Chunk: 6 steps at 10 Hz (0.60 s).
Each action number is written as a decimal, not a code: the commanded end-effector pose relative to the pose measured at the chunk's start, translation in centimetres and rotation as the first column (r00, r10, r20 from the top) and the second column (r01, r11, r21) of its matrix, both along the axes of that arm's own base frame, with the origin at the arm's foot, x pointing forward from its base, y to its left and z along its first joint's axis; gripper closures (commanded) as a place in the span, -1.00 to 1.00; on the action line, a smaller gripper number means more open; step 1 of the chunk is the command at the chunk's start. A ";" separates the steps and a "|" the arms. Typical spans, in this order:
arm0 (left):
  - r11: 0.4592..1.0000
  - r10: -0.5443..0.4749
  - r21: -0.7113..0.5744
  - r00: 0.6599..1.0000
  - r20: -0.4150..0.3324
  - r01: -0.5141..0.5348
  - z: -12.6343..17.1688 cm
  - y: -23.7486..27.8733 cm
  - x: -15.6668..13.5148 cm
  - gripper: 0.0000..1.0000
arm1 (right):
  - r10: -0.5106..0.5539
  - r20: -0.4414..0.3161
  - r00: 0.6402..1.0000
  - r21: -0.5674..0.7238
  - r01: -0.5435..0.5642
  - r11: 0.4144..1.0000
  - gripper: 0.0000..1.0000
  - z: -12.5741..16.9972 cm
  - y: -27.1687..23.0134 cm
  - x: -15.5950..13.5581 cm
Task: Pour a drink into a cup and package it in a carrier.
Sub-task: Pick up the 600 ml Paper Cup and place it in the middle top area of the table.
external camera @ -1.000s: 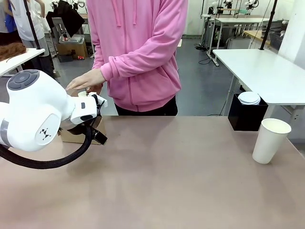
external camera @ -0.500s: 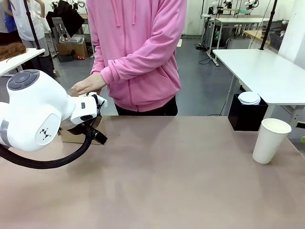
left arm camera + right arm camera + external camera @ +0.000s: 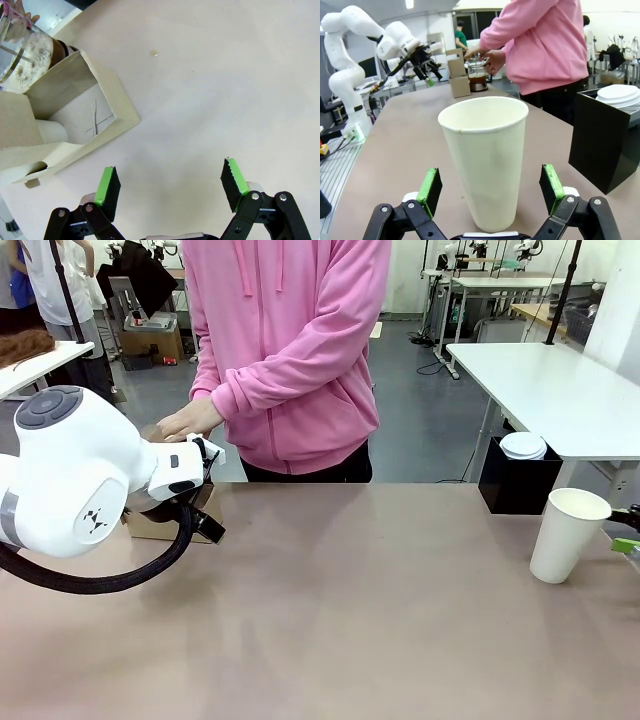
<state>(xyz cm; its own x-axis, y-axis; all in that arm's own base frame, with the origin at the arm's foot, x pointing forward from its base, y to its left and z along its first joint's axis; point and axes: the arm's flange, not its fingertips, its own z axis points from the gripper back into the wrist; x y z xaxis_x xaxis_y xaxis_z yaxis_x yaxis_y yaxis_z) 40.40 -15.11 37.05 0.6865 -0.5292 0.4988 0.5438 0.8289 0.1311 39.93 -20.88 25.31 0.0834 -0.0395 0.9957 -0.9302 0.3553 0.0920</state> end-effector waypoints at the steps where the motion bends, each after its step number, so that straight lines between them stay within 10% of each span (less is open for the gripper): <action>1: 1.000 -0.001 -0.001 1.000 0.000 0.001 0.0 0.0 0.0 -1.00 | -0.066 0.025 0.998 0.003 0.065 0.998 -1.00 -0.3 1.4 0.2; 6: 1.000 -0.001 -0.001 1.000 0.000 0.001 0.0 0.0 0.0 -1.00 | -0.075 0.022 0.997 0.000 0.075 0.997 -1.00 -1.0 3.6 0.7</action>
<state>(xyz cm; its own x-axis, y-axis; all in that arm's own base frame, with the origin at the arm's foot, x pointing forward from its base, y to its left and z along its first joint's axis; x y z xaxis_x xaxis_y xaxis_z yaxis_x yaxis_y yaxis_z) 40.40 -15.12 37.05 0.6864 -0.5292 0.4988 0.5438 0.8289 0.1311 40.73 -18.33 24.12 0.0870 -0.0677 0.9939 -0.9094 0.4020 0.1070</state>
